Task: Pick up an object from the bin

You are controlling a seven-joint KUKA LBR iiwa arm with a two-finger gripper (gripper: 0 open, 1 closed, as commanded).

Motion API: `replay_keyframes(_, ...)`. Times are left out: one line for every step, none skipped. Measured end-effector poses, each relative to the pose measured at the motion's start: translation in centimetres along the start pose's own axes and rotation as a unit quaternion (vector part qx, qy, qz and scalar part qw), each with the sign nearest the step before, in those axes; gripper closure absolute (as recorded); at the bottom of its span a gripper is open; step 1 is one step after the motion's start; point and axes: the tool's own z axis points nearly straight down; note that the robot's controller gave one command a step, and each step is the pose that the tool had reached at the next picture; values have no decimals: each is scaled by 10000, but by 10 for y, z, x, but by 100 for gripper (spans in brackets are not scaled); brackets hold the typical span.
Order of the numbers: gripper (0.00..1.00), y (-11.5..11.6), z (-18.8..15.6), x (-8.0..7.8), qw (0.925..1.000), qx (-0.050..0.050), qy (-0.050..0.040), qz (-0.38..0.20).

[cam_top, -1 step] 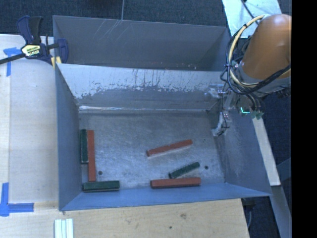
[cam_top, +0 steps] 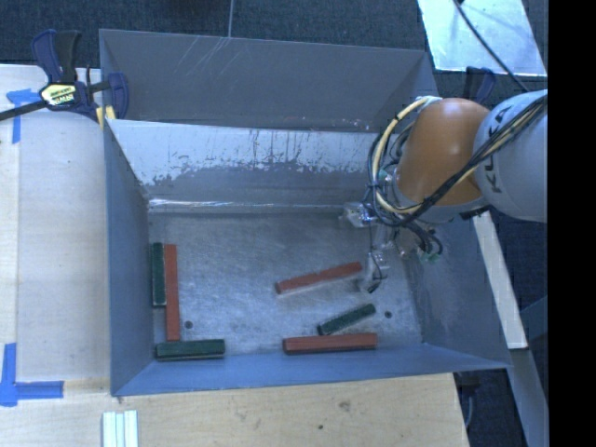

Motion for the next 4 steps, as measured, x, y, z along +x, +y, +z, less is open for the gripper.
replay_keyframes(100, -1, -5, -2, 10000, 14, -39, -8)
replay_keyframes(0, -1, -5, -2, 10000, 14, -39, -11)
replay_keyframes(0, 44, 0, -7, 9968, 5, -23, -803)
replay_keyframes(100, 43, 0, -8, 9968, 8, -28, -801)
